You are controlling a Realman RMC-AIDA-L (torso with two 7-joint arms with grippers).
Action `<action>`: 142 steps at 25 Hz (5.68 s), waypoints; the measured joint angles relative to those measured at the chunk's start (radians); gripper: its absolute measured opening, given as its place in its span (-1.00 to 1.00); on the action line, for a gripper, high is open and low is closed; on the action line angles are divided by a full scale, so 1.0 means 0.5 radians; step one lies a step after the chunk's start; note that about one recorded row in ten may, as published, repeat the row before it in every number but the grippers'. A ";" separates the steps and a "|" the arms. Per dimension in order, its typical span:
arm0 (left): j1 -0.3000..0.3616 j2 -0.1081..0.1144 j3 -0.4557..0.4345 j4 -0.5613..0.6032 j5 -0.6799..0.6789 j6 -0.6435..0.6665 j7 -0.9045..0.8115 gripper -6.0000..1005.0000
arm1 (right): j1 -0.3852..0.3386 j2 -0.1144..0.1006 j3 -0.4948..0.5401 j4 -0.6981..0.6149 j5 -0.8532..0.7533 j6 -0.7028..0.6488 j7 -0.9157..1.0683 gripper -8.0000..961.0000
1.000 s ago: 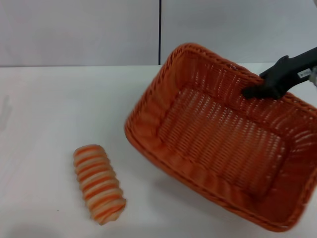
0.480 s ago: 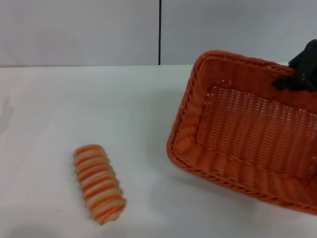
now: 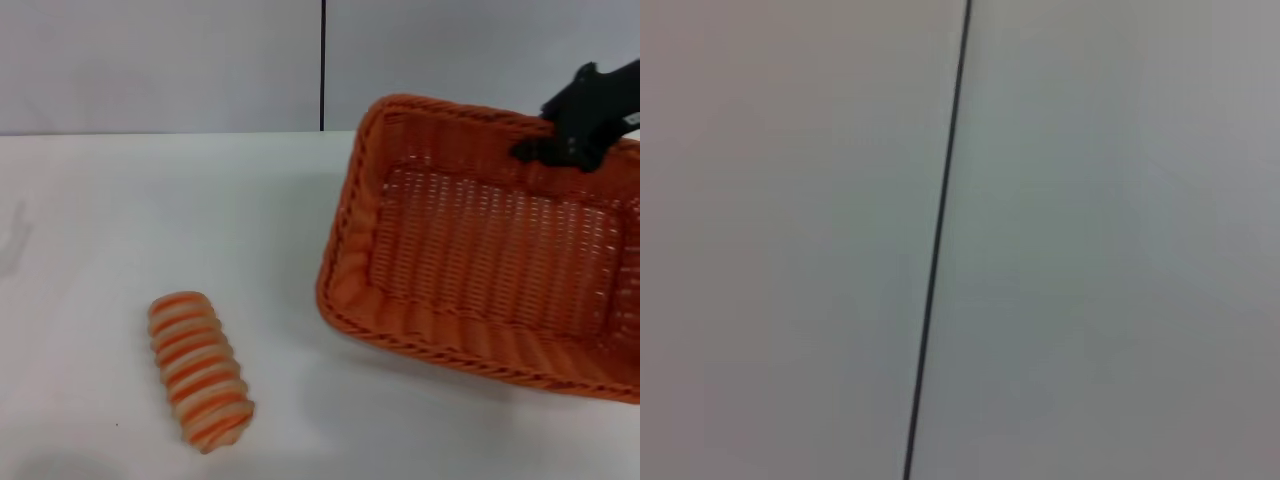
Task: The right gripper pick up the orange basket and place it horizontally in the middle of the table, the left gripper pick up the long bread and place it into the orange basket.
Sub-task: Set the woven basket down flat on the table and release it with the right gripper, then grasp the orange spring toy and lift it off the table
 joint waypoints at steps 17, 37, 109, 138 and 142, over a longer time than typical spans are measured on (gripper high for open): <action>0.284 0.000 0.084 0.058 -0.012 0.331 0.025 0.55 | 0.402 -0.133 -0.025 0.624 0.051 0.127 -0.361 -0.63; 0.318 -0.001 0.082 0.056 -0.016 0.357 0.028 0.55 | 0.410 0.031 -0.101 0.673 0.069 0.317 -0.552 -0.60; 0.063 0.016 0.837 1.148 0.162 -0.516 -1.586 0.54 | -1.220 0.129 0.678 -0.310 1.966 0.256 0.209 0.33; -0.718 0.296 0.884 1.639 2.638 0.039 -2.980 0.54 | -1.251 0.127 1.165 0.434 1.984 0.000 -0.089 0.33; -0.720 0.232 0.891 1.613 2.645 0.045 -2.990 0.54 | -1.250 0.127 1.162 0.445 1.979 0.000 -0.102 0.33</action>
